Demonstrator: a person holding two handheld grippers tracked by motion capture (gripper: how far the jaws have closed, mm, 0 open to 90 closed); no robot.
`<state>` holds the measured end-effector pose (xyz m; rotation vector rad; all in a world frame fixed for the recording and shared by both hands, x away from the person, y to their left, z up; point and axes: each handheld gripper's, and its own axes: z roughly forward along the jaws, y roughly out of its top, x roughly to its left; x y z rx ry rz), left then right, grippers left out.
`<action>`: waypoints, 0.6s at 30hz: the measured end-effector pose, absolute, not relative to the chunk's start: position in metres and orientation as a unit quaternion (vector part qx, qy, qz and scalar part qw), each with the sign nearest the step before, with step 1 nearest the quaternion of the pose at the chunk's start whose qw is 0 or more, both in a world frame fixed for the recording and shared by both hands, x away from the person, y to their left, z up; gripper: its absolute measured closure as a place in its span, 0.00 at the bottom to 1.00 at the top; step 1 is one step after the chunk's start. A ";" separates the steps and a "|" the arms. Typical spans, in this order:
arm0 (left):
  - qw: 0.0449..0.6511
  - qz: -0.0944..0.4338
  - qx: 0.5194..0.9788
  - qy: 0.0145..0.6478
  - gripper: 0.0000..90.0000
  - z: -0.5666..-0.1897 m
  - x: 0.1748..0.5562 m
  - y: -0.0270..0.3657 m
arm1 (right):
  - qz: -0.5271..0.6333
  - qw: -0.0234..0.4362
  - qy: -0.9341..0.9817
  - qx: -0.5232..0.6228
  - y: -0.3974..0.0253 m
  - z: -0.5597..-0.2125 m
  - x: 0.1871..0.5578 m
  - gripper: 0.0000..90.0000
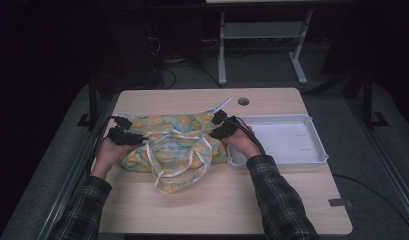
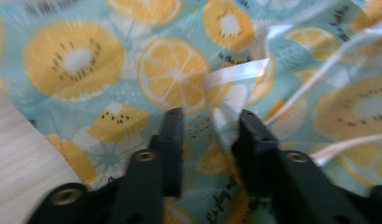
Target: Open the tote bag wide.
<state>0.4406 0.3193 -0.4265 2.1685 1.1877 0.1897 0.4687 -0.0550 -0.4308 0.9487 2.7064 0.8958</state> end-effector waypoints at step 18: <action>0.384 0.098 0.820 0.413 0.32 -0.371 0.414 0.324 | 0.382 0.070 0.866 0.313 -0.072 -0.372 0.450 0.53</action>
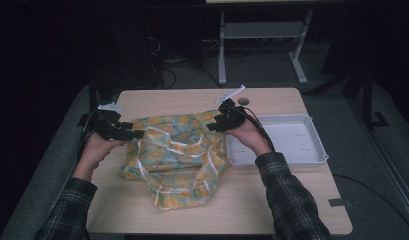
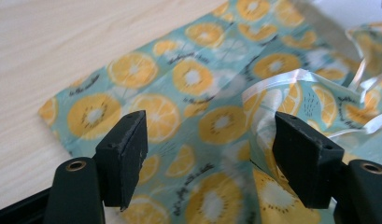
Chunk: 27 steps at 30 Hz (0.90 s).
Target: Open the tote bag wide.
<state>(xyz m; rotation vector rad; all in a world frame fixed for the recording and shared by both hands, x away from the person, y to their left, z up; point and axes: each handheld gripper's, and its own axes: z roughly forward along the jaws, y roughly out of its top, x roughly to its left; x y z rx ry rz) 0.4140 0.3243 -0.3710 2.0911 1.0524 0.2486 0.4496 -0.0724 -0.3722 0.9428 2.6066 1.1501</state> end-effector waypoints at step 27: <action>0.379 0.098 0.829 0.400 0.33 -0.371 0.407 0.315 | 0.321 -0.033 0.940 0.113 0.013 -0.405 0.405 0.56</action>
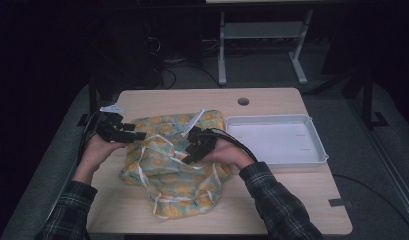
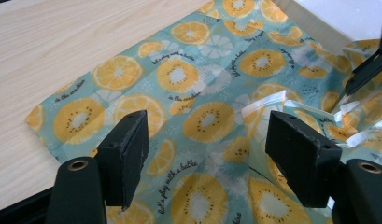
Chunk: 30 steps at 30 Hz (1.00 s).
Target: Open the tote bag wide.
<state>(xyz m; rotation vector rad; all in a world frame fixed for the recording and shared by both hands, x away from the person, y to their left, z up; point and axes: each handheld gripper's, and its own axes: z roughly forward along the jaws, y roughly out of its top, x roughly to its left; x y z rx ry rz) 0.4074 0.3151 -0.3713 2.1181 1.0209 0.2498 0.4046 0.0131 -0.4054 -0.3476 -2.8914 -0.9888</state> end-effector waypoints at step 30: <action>0.413 0.091 0.827 0.371 0.33 -0.361 0.367 0.317 | -0.354 -0.027 -0.922 -0.154 0.007 -0.363 0.445 1.00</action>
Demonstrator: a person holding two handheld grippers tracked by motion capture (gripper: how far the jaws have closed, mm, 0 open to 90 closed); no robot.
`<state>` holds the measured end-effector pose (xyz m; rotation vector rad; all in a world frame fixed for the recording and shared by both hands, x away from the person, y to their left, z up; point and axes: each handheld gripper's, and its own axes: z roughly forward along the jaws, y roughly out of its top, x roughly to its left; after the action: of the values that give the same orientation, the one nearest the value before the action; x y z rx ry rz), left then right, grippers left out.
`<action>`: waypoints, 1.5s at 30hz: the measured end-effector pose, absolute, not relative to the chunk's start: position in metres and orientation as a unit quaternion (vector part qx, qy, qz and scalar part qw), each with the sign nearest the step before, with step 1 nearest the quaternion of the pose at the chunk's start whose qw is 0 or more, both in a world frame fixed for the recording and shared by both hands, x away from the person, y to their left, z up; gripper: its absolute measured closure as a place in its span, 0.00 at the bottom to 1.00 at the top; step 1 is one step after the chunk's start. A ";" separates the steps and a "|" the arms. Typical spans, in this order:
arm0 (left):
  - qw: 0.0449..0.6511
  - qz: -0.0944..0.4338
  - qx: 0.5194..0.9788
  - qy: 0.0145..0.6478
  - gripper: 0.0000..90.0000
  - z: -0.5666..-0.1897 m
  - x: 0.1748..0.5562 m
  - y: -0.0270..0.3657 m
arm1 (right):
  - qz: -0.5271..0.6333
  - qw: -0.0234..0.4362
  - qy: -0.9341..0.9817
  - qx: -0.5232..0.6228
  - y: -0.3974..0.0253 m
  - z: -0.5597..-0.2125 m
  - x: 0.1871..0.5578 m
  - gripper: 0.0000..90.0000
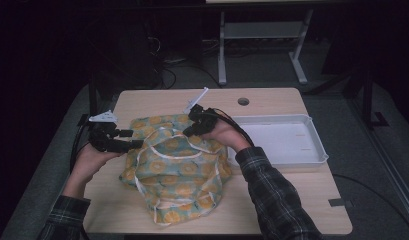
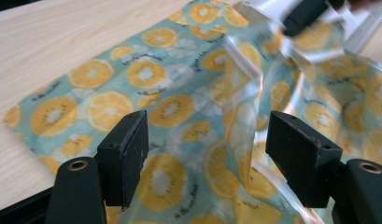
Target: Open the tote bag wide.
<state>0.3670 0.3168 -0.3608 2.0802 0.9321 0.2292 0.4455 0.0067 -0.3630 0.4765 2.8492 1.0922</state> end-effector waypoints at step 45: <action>0.406 0.063 0.835 0.367 1.00 -0.390 0.372 0.295 | 0.387 0.003 0.908 0.160 -0.007 -0.357 0.416 0.64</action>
<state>0.3719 0.2954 -0.3902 2.1065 0.9251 0.1594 0.4158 -0.0075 -0.3570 0.5010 2.8482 1.2123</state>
